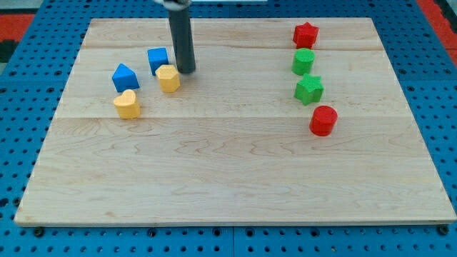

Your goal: Move the green circle to the top left of the board

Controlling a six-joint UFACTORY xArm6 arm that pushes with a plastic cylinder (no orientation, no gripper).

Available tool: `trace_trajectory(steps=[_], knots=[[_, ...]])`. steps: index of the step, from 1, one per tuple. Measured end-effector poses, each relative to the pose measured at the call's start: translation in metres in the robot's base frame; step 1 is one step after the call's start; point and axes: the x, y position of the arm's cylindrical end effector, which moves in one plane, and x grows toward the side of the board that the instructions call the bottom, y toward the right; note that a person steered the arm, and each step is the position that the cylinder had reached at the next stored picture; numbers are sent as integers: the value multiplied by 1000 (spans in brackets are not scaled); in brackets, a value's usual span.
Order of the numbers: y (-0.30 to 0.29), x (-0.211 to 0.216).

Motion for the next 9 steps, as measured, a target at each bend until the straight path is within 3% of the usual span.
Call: trace_trajectory(steps=[1,4,6,7,8,9], knots=[[20,-1],[227,-25],[129,-105],[169,-101],[164,-138],[105,-147]])
